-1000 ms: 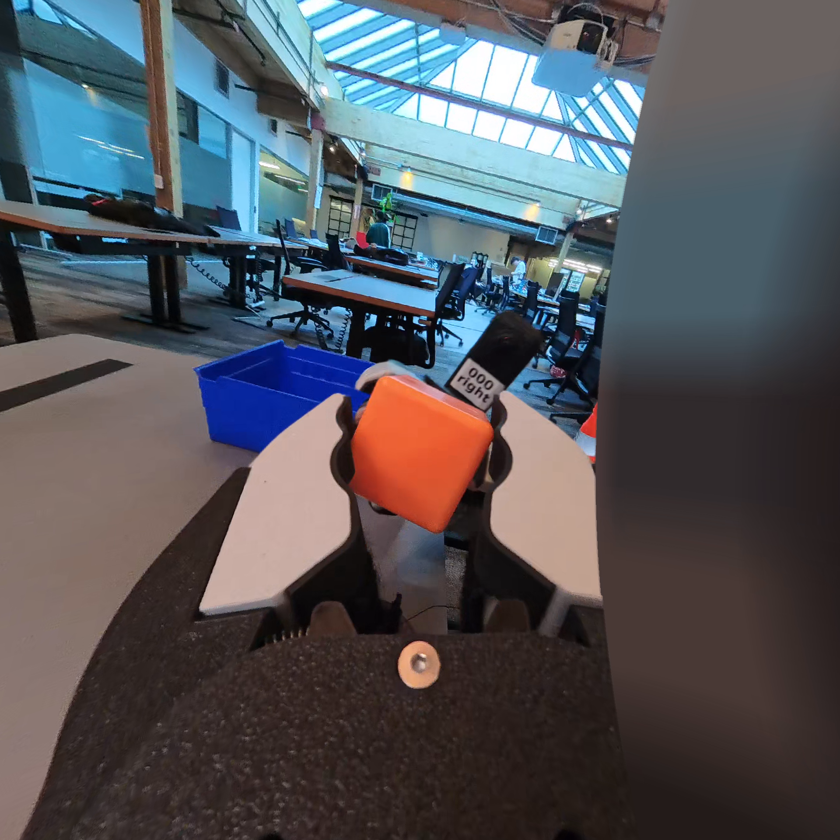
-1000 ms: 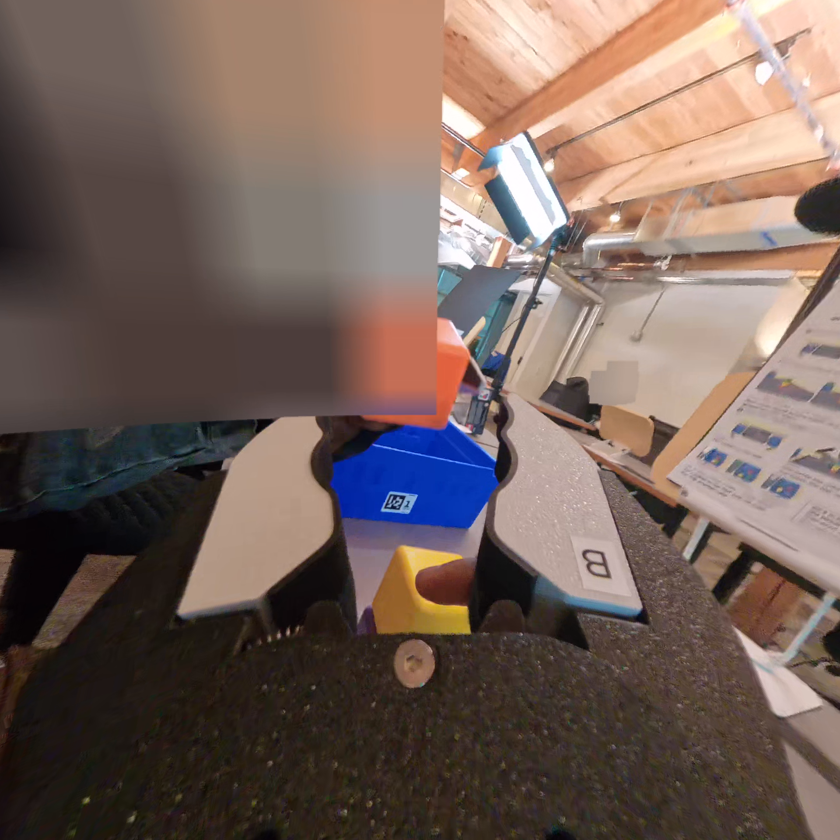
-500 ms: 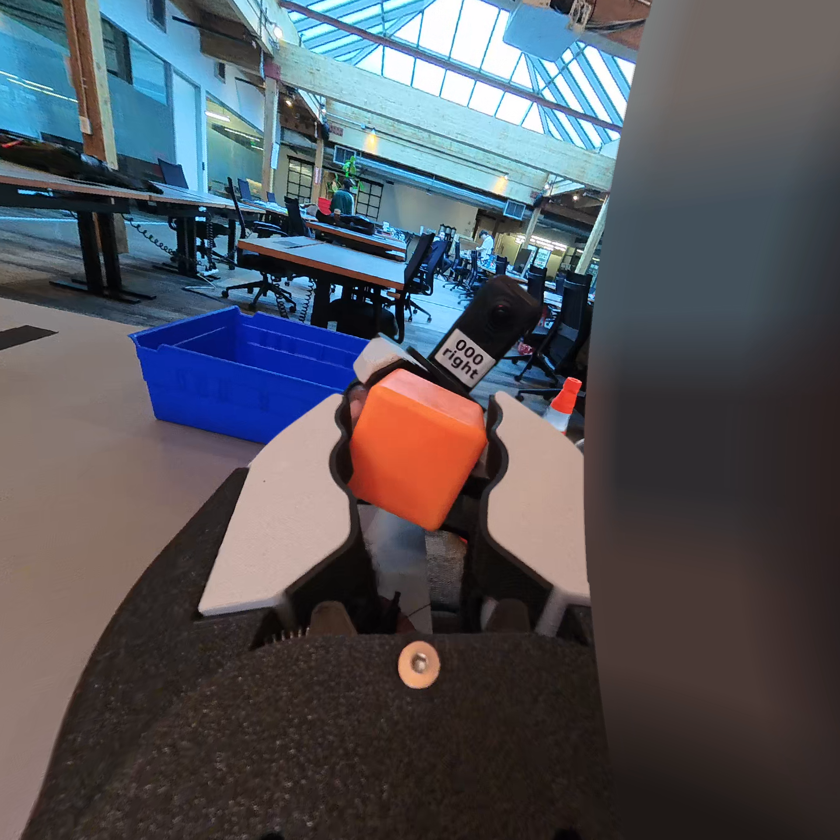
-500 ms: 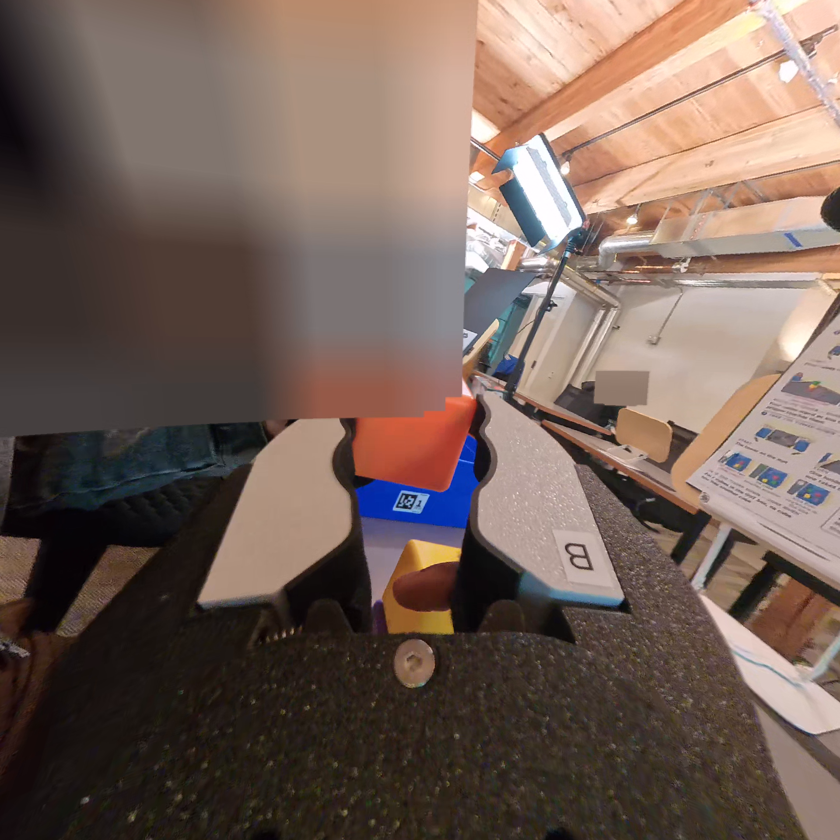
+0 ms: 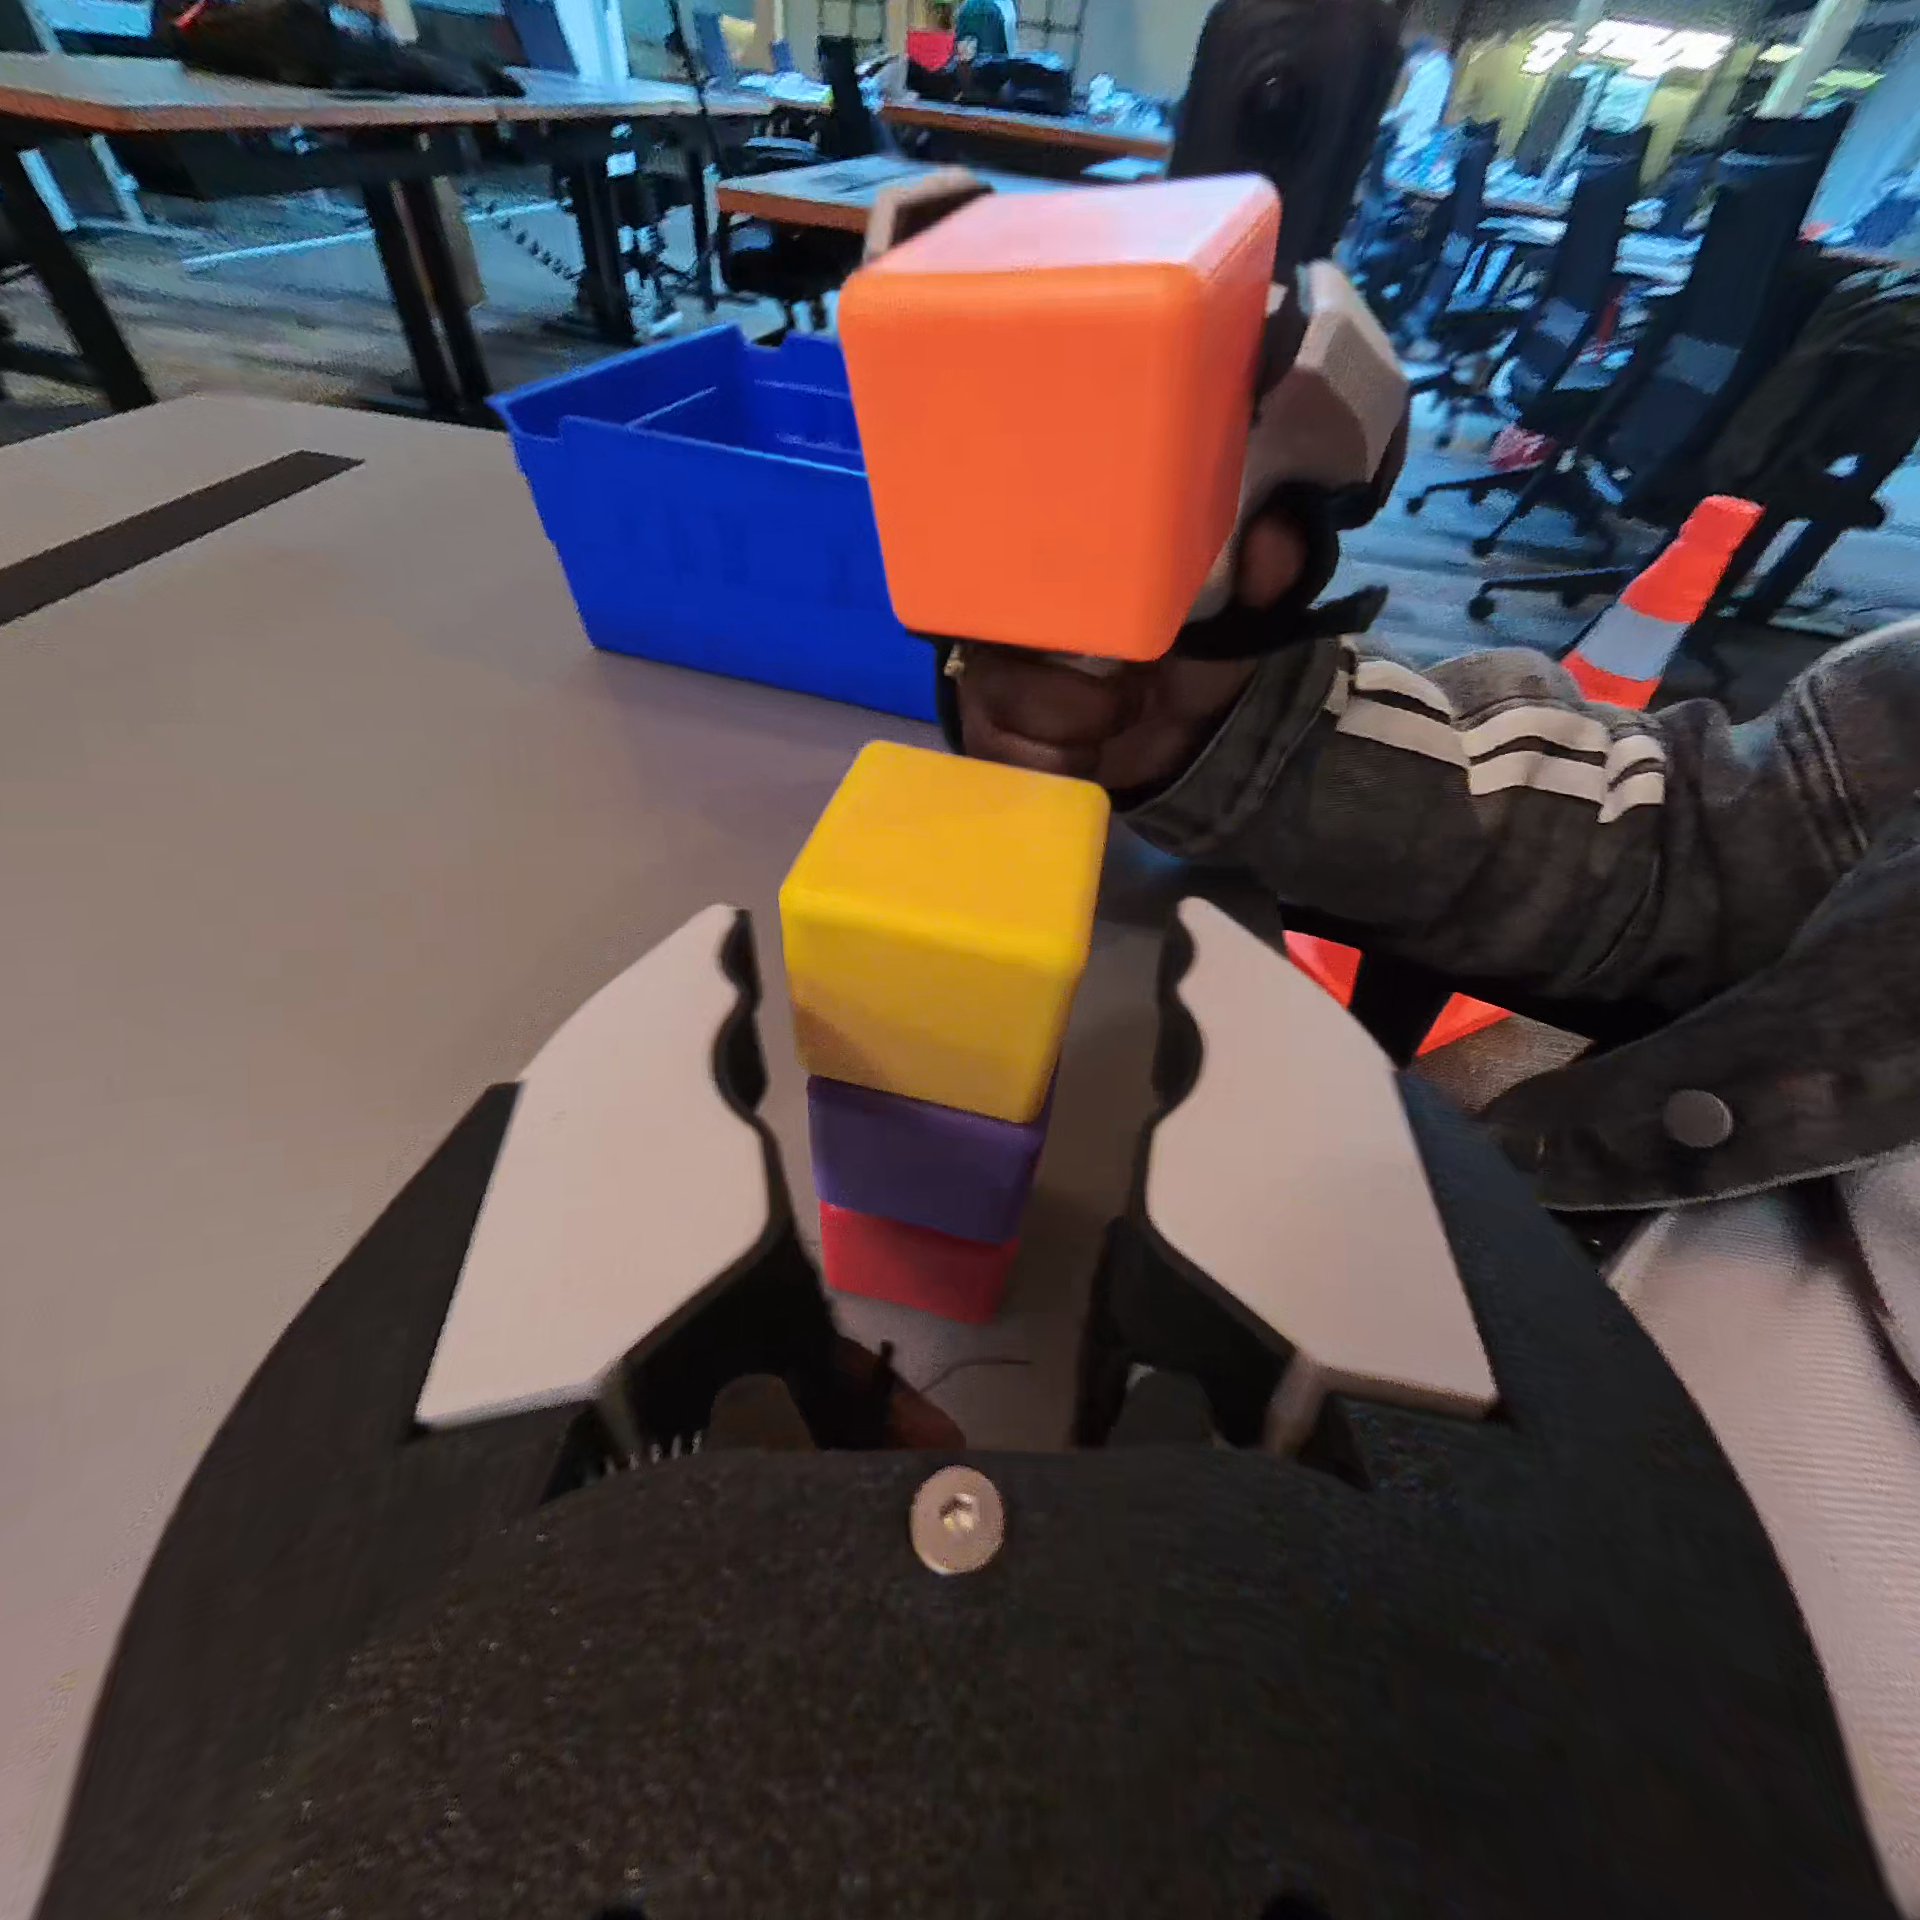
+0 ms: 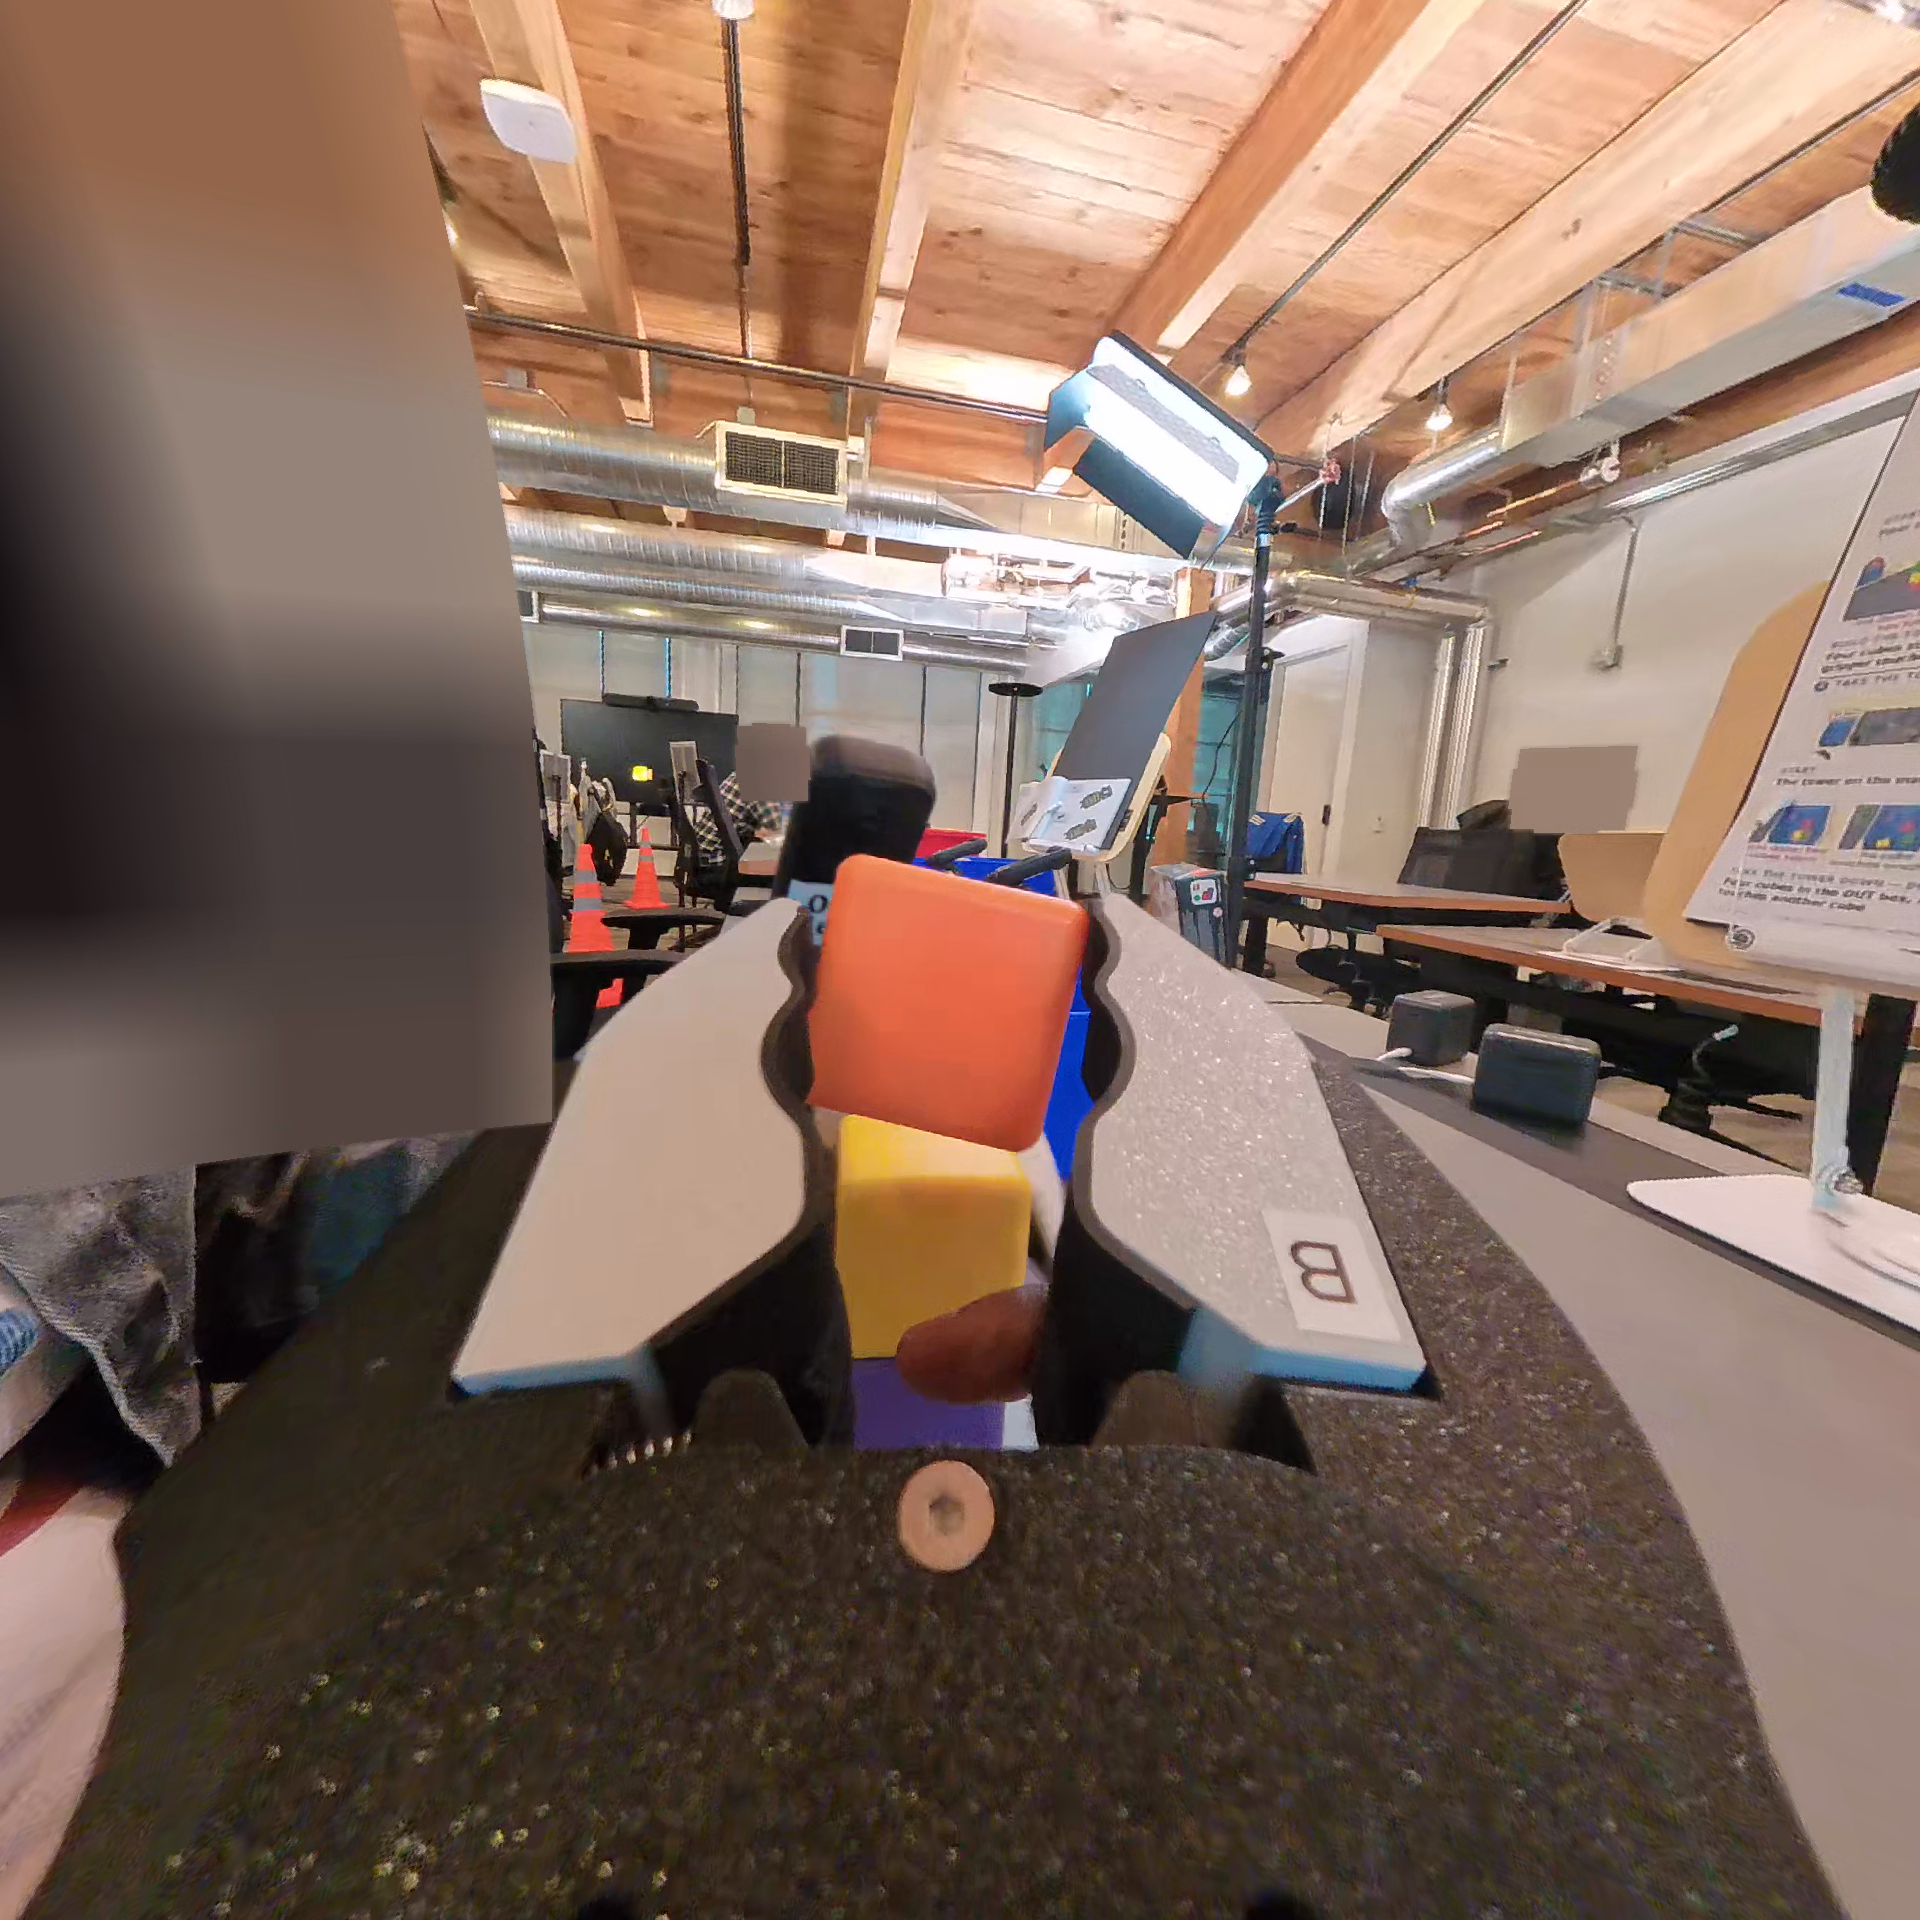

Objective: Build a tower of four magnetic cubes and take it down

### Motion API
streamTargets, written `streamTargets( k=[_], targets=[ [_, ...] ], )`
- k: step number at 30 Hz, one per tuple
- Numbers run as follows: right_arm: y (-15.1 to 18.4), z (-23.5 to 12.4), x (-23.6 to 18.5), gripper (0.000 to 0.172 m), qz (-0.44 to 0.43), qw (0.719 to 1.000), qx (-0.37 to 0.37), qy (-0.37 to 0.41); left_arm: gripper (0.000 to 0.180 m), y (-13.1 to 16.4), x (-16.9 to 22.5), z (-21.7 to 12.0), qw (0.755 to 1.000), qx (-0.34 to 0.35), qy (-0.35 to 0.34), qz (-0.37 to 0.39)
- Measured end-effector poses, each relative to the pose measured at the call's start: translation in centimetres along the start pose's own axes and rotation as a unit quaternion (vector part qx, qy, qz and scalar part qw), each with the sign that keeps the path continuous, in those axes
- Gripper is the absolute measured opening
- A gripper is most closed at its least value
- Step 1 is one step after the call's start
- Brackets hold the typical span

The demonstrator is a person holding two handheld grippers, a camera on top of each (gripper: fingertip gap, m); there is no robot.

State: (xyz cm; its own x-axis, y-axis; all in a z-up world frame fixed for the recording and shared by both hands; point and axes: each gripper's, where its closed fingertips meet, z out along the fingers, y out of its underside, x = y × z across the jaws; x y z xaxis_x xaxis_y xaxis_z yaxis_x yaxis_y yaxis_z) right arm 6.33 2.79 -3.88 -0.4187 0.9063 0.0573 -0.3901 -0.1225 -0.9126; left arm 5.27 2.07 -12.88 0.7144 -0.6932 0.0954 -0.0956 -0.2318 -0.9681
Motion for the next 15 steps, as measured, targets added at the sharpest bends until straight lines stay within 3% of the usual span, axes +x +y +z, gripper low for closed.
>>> streamTargets(
  k=[1, 15],
  targets=[
    [0.1, 0.1, -0.1, 0.049, 0.001, 1.0, 0.0, -0.003, 0.057, 0.3, 0.0, 0.1, 1.0, 0.006, 0.009, -0.001],
    [2.4, 1.6, -2.4, 0.049, -0.008, 0.998, -0.032, -0.052, 0.052, 0.4, 2.5, 0.8, 0.995, 0.032, 0.094, 0.011]
  ],
)
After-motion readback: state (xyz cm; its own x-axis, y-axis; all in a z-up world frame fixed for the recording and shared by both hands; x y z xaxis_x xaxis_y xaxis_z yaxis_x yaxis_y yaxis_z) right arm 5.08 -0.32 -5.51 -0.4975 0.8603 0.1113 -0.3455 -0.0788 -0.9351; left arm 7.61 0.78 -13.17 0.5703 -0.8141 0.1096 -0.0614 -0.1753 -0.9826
